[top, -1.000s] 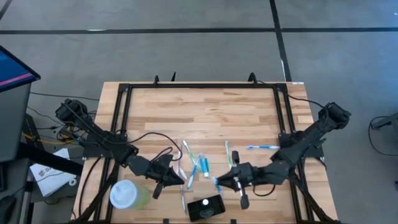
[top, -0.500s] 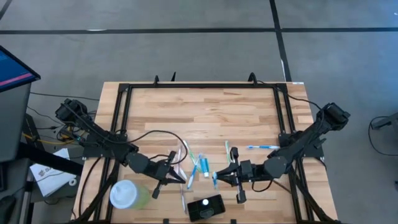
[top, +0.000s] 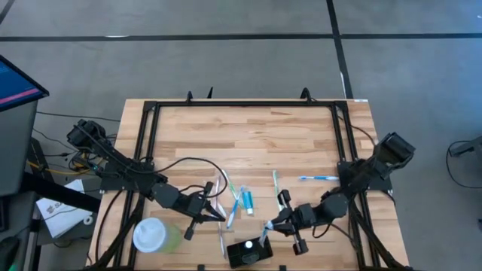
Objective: Pick & Place toothbrushing station
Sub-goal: Put the middle blue toothbrush into the black wire organizer
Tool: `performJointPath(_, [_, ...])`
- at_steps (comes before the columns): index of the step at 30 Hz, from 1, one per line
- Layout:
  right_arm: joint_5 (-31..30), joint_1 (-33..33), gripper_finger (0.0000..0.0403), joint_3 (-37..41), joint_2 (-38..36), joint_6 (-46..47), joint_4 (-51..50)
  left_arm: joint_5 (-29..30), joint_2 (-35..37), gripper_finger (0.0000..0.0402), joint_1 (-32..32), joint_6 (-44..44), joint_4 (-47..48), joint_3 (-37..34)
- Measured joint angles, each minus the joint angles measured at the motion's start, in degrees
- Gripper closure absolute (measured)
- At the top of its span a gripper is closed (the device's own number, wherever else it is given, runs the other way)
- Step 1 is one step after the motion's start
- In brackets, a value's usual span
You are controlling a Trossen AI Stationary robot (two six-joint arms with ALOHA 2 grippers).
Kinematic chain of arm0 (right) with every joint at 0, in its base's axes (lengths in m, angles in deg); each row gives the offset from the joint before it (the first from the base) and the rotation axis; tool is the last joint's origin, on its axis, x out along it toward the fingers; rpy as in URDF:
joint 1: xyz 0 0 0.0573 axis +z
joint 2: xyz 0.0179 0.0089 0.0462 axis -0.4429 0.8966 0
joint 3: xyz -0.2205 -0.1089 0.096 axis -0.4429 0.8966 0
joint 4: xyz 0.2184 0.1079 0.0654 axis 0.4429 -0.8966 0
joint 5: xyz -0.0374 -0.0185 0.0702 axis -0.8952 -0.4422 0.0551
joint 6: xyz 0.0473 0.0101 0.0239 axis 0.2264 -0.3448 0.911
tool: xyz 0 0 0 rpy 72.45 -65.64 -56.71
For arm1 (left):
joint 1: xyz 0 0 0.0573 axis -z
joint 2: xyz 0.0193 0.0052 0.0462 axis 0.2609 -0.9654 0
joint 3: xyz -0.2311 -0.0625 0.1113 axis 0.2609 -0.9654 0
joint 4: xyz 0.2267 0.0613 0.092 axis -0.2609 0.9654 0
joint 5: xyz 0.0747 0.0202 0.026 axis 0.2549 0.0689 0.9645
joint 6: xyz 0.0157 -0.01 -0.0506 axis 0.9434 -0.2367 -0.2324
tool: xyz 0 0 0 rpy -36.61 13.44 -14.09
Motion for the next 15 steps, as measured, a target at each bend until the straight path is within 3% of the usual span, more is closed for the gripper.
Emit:
performJointPath(7, [1.5,0.7,0.0401,3.4,6.5,-1.1,18.5,0.4,0.0,0.0398,-0.4,-3.8,-0.5,0.0])
performJointPath(15, [2.2,1.0,0.0401,8.0,6.7,-0.4,17.7,1.5,0.0,0.0398,-0.4,-5.5,-0.5,0.0])
